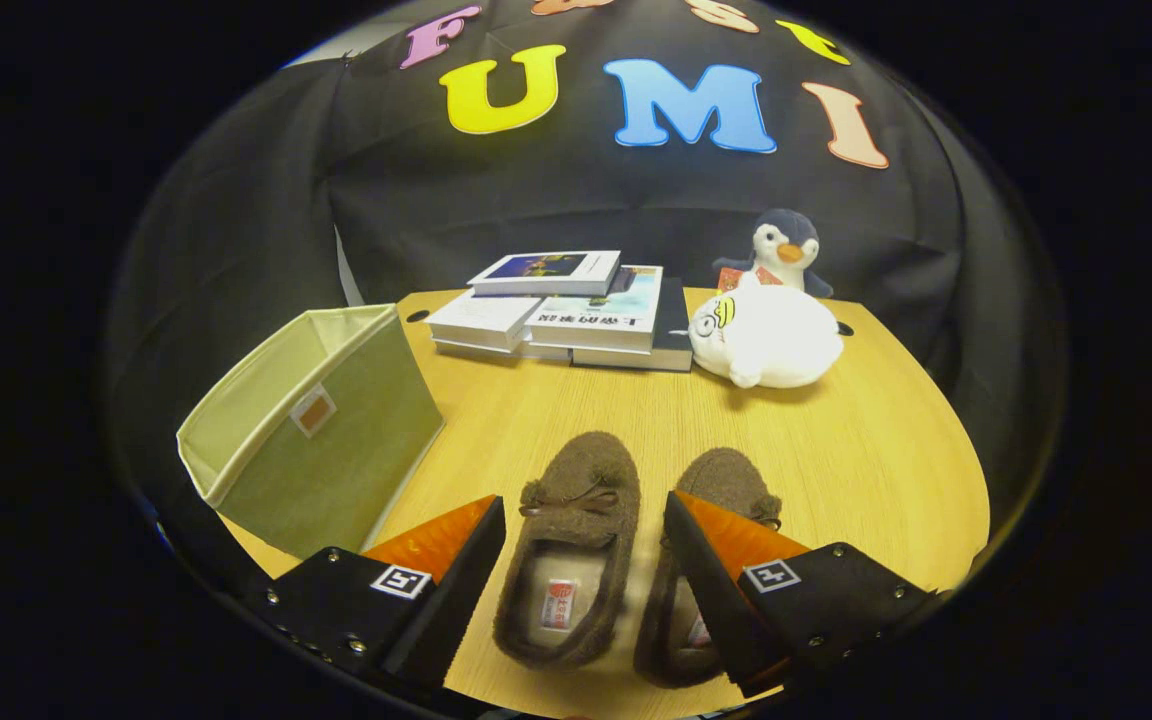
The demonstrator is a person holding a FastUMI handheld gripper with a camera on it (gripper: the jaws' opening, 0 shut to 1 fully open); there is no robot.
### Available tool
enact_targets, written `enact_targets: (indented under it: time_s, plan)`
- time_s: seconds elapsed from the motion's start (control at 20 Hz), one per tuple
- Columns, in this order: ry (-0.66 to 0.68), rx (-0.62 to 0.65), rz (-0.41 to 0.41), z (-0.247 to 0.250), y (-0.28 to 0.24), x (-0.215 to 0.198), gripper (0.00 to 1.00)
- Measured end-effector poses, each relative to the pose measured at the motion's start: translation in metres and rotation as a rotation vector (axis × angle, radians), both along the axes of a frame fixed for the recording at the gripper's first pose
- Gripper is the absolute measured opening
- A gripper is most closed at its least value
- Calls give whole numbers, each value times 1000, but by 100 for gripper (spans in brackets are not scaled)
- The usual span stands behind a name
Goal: Open the storage box then place both shoes into the box .Put the left shoe in first, then the right shoe, with the right side of both shoes facing outward in a uniform manner.
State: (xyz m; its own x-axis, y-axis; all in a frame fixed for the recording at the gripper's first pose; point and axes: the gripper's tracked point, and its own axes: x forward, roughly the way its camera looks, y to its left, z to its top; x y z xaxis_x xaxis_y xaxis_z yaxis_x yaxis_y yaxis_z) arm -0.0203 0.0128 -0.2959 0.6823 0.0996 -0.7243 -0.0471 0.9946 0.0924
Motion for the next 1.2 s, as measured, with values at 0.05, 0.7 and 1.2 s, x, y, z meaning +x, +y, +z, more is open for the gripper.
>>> enact_targets:
  time_s: [0.05, 0.7, 1.2]
  plan:
    - [14, -5, 1, -6, -2, -2, 98]
    - [102, -126, 82, -52, -12, -4, 92]
    - [220, -95, 51, -77, -9, -1, 42]
